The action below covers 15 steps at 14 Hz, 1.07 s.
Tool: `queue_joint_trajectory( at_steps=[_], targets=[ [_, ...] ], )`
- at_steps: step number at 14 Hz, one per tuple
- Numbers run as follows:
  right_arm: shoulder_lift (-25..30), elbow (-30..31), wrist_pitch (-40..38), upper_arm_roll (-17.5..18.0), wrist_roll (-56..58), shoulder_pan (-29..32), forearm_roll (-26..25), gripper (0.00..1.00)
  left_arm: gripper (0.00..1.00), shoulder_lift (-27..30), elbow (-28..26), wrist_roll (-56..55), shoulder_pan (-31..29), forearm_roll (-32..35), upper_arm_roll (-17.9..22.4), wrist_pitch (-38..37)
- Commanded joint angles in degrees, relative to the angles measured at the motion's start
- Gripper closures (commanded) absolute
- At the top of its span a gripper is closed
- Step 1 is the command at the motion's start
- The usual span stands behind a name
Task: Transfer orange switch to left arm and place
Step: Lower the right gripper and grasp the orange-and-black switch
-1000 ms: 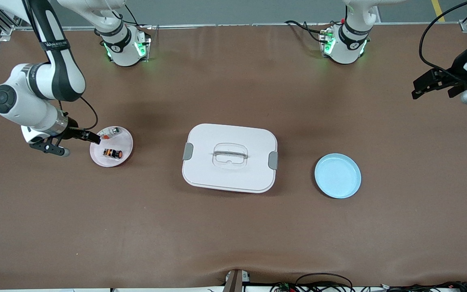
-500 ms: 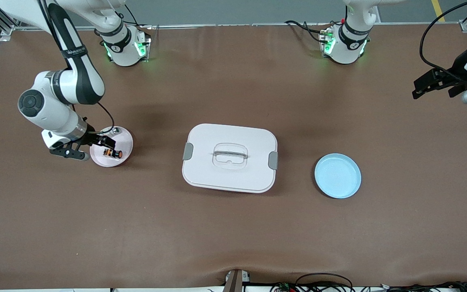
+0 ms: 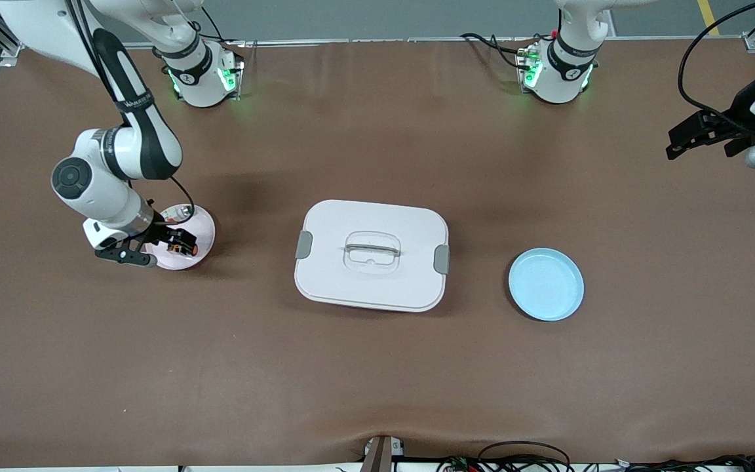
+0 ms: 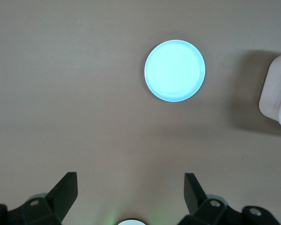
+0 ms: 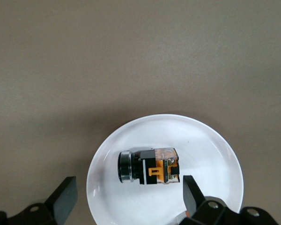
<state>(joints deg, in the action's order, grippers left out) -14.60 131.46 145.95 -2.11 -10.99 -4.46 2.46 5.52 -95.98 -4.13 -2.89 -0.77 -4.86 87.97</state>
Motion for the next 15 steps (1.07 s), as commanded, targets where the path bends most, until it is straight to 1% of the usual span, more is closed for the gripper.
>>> queue_joint_trajectory(
  at_steps=[1, 7, 10, 15],
  targets=[
    [-1.9, -1.1, 0.5, -0.3, 0.2, 0.1, -0.3, 0.0, 0.0, 0.0, 0.7, 0.8, -0.2, -1.0, -0.1, -0.9],
    [-4.5, -1.8, 1.8, -0.3, 0.3, 0.3, -1.1, 0.0, 0.0, 0.0, 0.7, 0.9, -0.2, -1.0, -0.2, -0.9],
    [-5.5, -1.8, 3.0, -0.5, 0.5, 0.6, -2.4, 0.0, 0.0, 0.1, 0.6, 0.9, -0.1, -1.0, -0.3, -0.9],
    [-7.3, -1.8, 4.8, -0.6, 0.5, 1.3, -2.5, 0.0, 0.0, 0.2, 0.6, 0.9, -0.3, -1.0, -0.3, -1.0]
  ],
)
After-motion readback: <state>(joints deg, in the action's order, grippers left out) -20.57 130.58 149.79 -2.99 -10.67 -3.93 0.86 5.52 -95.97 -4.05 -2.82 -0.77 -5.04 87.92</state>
